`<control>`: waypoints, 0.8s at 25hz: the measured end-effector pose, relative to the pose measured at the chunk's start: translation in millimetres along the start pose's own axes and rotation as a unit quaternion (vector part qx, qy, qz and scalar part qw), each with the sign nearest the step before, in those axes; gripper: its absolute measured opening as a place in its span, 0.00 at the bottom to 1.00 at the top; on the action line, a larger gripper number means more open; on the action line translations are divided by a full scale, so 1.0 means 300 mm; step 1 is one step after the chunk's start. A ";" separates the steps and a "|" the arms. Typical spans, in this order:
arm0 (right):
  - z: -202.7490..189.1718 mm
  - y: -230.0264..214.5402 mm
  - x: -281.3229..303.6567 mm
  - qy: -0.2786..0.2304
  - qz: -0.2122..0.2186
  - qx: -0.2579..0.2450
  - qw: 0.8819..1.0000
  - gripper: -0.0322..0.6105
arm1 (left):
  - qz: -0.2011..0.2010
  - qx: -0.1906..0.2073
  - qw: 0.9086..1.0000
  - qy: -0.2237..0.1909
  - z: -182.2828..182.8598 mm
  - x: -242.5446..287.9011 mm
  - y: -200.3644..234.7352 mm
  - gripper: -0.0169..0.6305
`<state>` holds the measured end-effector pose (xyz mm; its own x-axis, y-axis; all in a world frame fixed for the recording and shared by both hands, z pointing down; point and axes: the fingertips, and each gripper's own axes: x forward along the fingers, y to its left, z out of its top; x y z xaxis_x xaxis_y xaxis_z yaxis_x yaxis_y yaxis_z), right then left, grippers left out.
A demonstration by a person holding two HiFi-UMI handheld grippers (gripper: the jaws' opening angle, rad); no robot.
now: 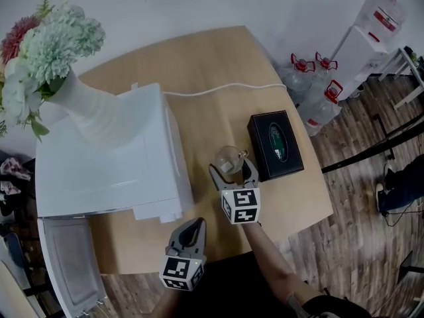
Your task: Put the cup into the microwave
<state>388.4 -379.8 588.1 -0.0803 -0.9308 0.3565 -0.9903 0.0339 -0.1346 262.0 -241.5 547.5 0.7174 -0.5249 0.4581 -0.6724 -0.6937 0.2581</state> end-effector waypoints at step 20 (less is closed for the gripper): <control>0.009 -0.011 0.027 -0.024 -0.012 0.000 1.000 0.60 | 0.016 0.005 1.000 0.002 -0.024 -0.025 0.021 0.04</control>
<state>391.2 -388.3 589.0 -0.0516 -0.9478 0.3147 -0.9919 0.0120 -0.1265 251.0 -238.6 551.8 0.6954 -0.5446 0.4689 -0.6925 -0.6823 0.2345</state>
